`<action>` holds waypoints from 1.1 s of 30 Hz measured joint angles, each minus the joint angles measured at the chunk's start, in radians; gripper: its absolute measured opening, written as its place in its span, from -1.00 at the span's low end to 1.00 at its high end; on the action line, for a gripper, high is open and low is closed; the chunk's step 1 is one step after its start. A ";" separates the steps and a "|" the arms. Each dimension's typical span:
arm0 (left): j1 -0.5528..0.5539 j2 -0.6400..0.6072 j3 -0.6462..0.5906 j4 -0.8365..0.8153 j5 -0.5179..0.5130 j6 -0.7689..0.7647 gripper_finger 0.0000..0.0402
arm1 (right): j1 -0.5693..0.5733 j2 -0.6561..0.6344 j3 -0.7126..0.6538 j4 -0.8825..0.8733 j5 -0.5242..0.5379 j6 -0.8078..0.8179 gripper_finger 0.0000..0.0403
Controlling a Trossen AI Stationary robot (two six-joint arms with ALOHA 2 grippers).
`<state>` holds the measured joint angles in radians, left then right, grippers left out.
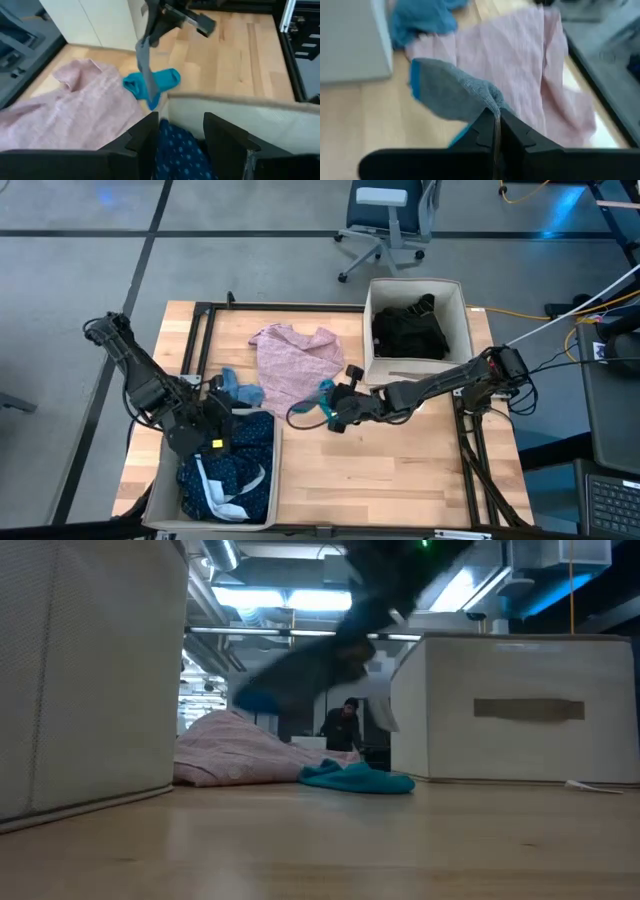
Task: Sort clothes
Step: Put the gray sock into the bottom white laundry organizer
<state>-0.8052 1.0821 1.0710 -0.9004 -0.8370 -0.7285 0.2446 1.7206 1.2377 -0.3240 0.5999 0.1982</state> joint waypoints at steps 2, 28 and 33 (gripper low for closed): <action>0.028 0.003 0.000 0.036 -0.001 0.035 -0.27 | 0.010 0.000 0.036 -0.001 0.010 -0.024 -0.89; 0.418 0.296 0.000 0.545 0.179 0.440 -0.27 | 0.038 0.001 0.134 0.037 0.037 -0.110 -0.91; 0.468 0.334 0.000 0.544 0.180 0.441 -0.27 | 0.038 0.001 0.134 0.038 0.037 -0.111 -0.90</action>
<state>-0.3368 1.4164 1.0710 -0.3564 -0.6571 -0.2875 0.2821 1.7214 1.3720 -0.2863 0.6372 0.0875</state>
